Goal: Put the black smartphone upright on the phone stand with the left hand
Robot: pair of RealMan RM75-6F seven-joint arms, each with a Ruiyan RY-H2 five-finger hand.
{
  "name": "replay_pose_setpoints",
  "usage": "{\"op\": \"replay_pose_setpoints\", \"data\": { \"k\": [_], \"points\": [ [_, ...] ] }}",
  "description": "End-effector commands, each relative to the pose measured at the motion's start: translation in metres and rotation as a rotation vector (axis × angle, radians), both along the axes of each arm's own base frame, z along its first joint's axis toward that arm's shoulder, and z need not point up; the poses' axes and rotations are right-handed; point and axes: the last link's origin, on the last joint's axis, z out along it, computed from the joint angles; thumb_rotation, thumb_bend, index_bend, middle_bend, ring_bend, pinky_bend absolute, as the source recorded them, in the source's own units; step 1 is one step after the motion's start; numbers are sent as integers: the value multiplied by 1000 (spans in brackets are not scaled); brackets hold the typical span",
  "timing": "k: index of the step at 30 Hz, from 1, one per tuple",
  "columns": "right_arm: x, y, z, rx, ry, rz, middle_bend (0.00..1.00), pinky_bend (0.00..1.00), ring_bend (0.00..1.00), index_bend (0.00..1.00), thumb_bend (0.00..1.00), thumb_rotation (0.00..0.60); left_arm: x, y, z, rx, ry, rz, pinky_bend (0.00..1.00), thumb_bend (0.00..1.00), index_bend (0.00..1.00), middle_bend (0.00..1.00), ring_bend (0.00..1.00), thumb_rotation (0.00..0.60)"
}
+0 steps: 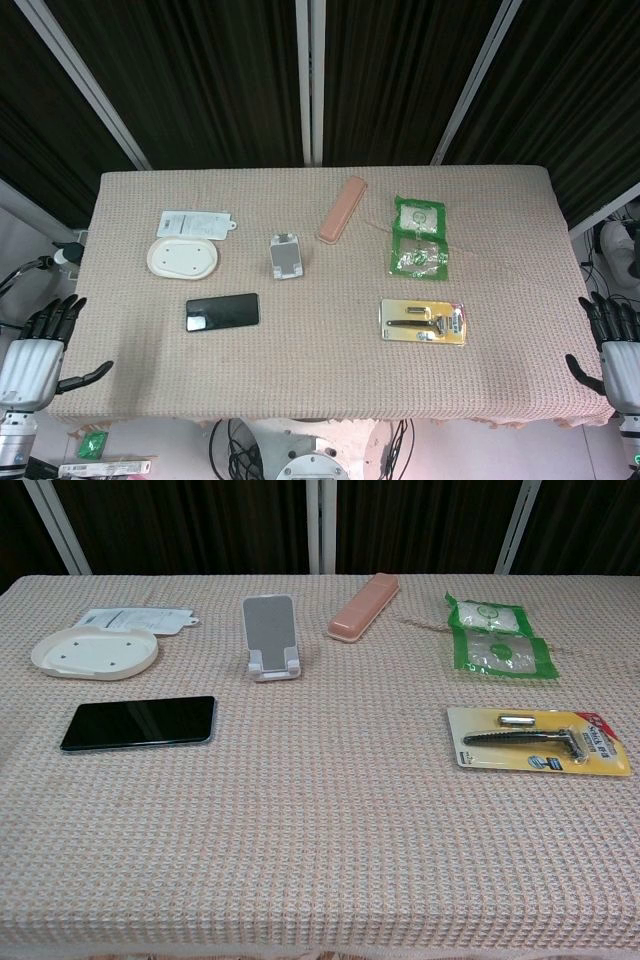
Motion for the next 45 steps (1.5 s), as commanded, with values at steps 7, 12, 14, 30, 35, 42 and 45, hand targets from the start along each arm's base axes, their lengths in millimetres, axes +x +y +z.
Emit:
{"op": "replay_pose_setpoints", "data": {
  "k": [7, 12, 14, 30, 35, 42, 45],
  "points": [
    [0, -1, 0, 2, -3, 15, 0, 0, 0, 0, 213, 600, 3, 3, -6, -19, -10, -5, 179, 9, 34, 58, 62, 0],
    [-3, 1, 5, -19, -12, 12, 0, 0, 0, 0, 213, 600, 10, 4, -7, -27, -16, -20, 179, 9, 33, 57, 62, 0],
    [-4, 2, 7, -23, -14, 8, 0, 0, 0, 0, 213, 600, 13, 4, -8, -33, -18, -23, 179, 8, 33, 57, 62, 0],
    [-3, -6, 17, -44, -4, 13, 0, 0, 0, 0, 213, 600, 54, 40, -56, -215, -68, -66, 179, 8, 35, 58, 62, 0],
    [-6, -7, 21, -57, -8, 2, 0, 0, 0, 0, 213, 600, 67, 60, -81, -267, -70, -59, 179, 8, 35, 63, 62, 0],
    [-5, -5, 29, -76, 3, 3, 0, 0, 0, 0, 213, 600, 75, 80, -113, -301, -39, -43, 179, 8, 41, 75, 62, 185],
    [-5, -4, 33, -85, 6, 4, 0, 0, 0, 0, 213, 600, 74, 86, -127, -324, -35, -31, 179, 8, 43, 77, 62, 239]
  ]
}}
